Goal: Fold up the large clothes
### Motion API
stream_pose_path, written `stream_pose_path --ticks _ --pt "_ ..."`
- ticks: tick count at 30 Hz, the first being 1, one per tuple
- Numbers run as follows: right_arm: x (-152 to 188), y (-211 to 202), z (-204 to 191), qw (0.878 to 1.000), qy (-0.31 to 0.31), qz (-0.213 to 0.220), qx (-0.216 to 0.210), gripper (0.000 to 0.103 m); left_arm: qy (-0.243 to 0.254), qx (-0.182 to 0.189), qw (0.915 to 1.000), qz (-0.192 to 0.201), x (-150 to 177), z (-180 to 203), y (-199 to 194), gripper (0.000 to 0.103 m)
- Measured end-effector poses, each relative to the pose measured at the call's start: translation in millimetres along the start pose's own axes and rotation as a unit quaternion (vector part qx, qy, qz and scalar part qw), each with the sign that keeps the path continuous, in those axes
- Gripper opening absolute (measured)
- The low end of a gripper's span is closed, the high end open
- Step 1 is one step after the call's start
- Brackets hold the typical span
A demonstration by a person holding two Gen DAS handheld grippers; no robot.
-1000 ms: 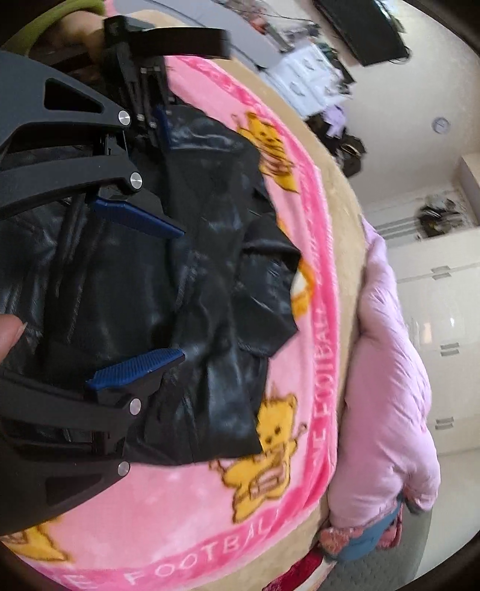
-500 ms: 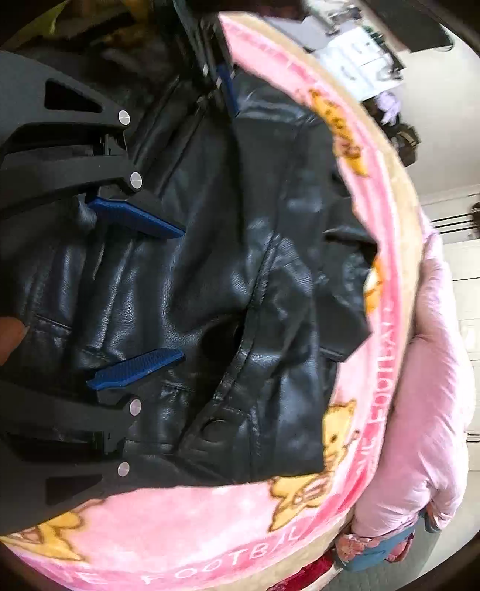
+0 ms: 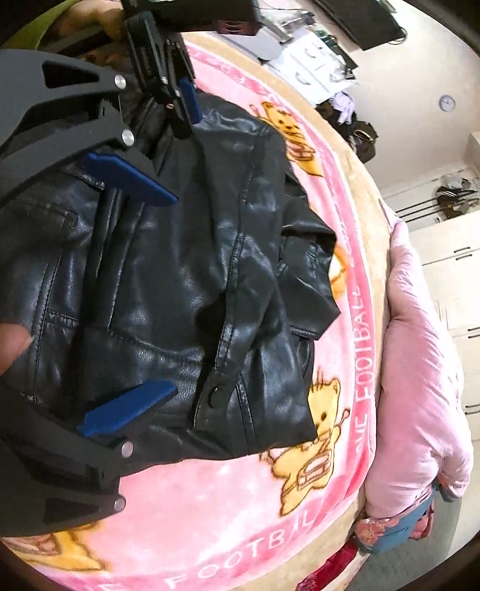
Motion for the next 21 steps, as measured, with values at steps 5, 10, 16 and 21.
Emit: stream_pose_path --ticks 5,10,16,21 --pt "-0.3 -8.3 3.1 1.000 0.007 0.014 0.000 0.097 -0.005 -0.015 0.9998 0.012 -1.4 1.1 -17.1 0.090" --pt "0.6 -20.4 2.8 0.999 0.010 0.034 -0.002 0.099 -0.012 -0.027 0.9994 0.017 -0.3 -1.5 -32.7 0.094" --pt "1.1 -37.0 -2.5 0.998 0.012 0.059 -0.005 0.099 -0.006 -0.037 0.9990 0.024 5.2 -1.1 -52.0 0.094" --pt "2.4 -50.5 -3.5 0.997 0.019 0.078 -0.007 0.099 -0.001 -0.035 0.9989 0.031 8.5 4.1 -65.4 0.094"
Point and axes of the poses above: each gripper's, at about its wrist camera, not at the fingertips, and y roughly the way its jaws point, z to its right, x to its underside, the point moved 3 cm from there along y, roughly the way its jaws point, and after that the axes turned 1 degree about z, right-handed, at the moved point
